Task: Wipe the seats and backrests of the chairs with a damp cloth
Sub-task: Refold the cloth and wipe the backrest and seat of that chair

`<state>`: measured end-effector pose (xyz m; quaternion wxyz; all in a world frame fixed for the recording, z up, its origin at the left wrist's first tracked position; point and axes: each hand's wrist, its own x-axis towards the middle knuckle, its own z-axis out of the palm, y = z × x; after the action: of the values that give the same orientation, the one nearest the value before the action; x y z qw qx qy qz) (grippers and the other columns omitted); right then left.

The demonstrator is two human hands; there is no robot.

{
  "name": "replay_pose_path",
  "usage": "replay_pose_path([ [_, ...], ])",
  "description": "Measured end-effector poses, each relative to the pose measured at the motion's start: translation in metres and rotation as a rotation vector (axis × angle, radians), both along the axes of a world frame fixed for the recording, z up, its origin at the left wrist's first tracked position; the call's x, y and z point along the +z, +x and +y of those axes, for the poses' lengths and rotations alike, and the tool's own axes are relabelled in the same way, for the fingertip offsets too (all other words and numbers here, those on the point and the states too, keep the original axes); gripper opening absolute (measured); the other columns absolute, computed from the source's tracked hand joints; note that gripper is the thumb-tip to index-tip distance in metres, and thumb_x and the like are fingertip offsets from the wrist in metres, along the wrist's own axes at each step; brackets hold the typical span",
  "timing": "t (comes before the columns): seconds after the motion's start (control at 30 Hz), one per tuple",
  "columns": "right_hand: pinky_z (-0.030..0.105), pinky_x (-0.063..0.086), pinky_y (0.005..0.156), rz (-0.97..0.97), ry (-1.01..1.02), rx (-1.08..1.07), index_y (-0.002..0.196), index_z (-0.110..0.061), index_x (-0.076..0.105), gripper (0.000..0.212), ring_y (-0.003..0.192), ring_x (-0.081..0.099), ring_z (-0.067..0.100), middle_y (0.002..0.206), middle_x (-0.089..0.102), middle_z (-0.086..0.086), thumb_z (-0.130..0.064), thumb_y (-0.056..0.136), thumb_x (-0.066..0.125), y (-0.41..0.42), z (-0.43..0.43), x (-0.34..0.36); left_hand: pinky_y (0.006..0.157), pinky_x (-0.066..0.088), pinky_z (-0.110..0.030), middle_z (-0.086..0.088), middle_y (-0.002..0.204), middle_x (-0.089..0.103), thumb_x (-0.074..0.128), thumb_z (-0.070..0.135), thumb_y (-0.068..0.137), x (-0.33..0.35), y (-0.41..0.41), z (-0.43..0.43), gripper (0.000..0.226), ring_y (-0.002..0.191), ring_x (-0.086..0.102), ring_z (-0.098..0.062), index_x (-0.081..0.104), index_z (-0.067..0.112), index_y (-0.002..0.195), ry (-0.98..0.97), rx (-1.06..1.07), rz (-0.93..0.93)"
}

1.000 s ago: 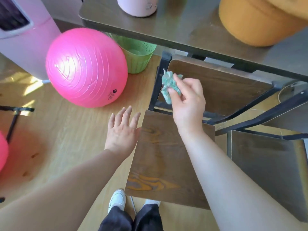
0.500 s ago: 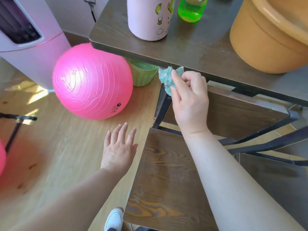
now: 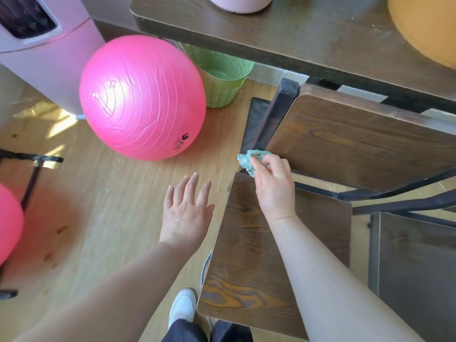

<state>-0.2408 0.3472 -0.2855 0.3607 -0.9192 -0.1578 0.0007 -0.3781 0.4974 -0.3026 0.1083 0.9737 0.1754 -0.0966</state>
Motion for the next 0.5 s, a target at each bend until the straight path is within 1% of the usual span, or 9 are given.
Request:
replay_pose_path([
  [0.03, 0.023, 0.050, 0.073, 0.069, 0.015, -0.024, 0.103, -0.013, 0.061, 0.013, 0.092, 0.050, 0.011, 0.098, 0.046, -0.008, -0.025, 0.097, 0.060, -0.004, 0.002, -0.007, 0.121, 0.017, -0.053, -0.010, 0.160, 0.028, 0.042, 0.043, 0.101, -0.004, -0.003, 0.000, 0.056, 0.149, 0.020, -0.030, 0.032, 0.023, 0.153, -0.001, 0.002, 0.007],
  [0.1, 0.015, 0.045, 0.071, 0.106, -0.023, -0.033, 0.104, -0.022, 0.059, 0.010, 0.091, 0.051, 0.006, 0.102, 0.046, -0.011, -0.029, 0.098, 0.060, -0.008, 0.003, -0.023, 0.122, 0.014, -0.053, -0.010, 0.161, 0.026, 0.040, 0.043, 0.102, -0.012, -0.010, 0.000, 0.056, 0.150, 0.018, -0.030, 0.030, 0.023, 0.154, -0.011, 0.006, 0.021],
  [0.17, 0.014, 0.039, 0.072, 0.140, -0.042, -0.038, 0.098, -0.032, 0.056, 0.004, 0.090, 0.052, 0.004, 0.099, 0.046, -0.018, -0.035, 0.098, 0.058, -0.008, 0.004, -0.039, 0.122, 0.013, -0.052, -0.009, 0.162, 0.024, 0.039, 0.043, 0.102, -0.019, -0.016, -0.001, 0.056, 0.150, 0.016, -0.029, 0.029, 0.024, 0.154, -0.015, 0.007, 0.034],
  [0.23, 0.010, 0.040, 0.070, 0.136, -0.087, -0.039, 0.092, -0.038, 0.053, 0.007, 0.089, 0.052, 0.002, 0.097, 0.045, -0.021, -0.038, 0.099, 0.056, -0.008, 0.006, -0.053, 0.123, 0.011, -0.051, -0.009, 0.163, 0.022, 0.037, 0.044, 0.103, -0.024, -0.021, -0.002, 0.056, 0.151, 0.014, -0.029, 0.027, 0.025, 0.155, -0.021, 0.006, 0.049],
  [0.27, 0.007, 0.041, 0.071, 0.118, -0.118, -0.026, 0.095, -0.038, 0.056, 0.004, 0.090, 0.051, -0.001, 0.099, 0.046, -0.022, -0.038, 0.099, 0.056, -0.009, 0.005, -0.060, 0.123, 0.010, -0.051, -0.009, 0.163, 0.021, 0.037, 0.044, 0.103, -0.026, -0.023, -0.003, 0.057, 0.151, 0.013, -0.029, 0.025, 0.025, 0.155, -0.025, 0.006, 0.055],
  [0.3, 0.004, 0.042, 0.074, 0.122, -0.118, -0.026, 0.102, -0.034, 0.061, 0.006, 0.093, 0.048, -0.005, 0.104, 0.046, -0.022, -0.035, 0.099, 0.055, -0.011, 0.004, -0.064, 0.123, 0.009, -0.051, -0.009, 0.163, 0.020, 0.036, 0.044, 0.103, -0.028, -0.025, -0.003, 0.057, 0.151, 0.012, -0.029, 0.024, 0.025, 0.156, -0.027, 0.008, 0.060],
  [0.37, -0.002, 0.038, 0.082, 0.056, -0.117, -0.020, 0.119, -0.021, 0.067, 0.023, 0.100, 0.043, -0.010, 0.115, 0.051, -0.009, -0.025, 0.097, 0.060, -0.016, -0.001, -0.068, 0.123, 0.008, -0.050, -0.008, 0.164, 0.018, 0.034, 0.044, 0.104, -0.028, -0.028, -0.005, 0.057, 0.151, 0.009, -0.028, 0.022, 0.026, 0.156, -0.032, 0.013, 0.065],
  [0.43, 0.006, 0.042, 0.088, -0.062, -0.088, 0.001, 0.125, -0.014, 0.067, 0.034, 0.106, 0.049, 0.001, 0.114, 0.055, 0.001, -0.013, 0.091, 0.067, -0.024, -0.007, -0.066, 0.124, 0.007, -0.050, -0.008, 0.164, 0.017, 0.033, 0.045, 0.104, -0.025, -0.029, -0.007, 0.057, 0.151, 0.008, -0.028, 0.021, 0.026, 0.156, -0.033, 0.011, 0.062],
  [0.5, 0.018, 0.049, 0.091, -0.124, -0.034, -0.038, 0.124, -0.012, 0.068, 0.037, 0.106, 0.057, 0.014, 0.112, 0.056, 0.003, -0.006, 0.087, 0.071, -0.034, -0.016, -0.057, 0.124, 0.007, -0.050, -0.008, 0.164, 0.017, 0.033, 0.045, 0.104, -0.019, -0.030, -0.011, 0.057, 0.152, 0.008, -0.028, 0.021, 0.026, 0.156, -0.031, 0.000, 0.058],
])
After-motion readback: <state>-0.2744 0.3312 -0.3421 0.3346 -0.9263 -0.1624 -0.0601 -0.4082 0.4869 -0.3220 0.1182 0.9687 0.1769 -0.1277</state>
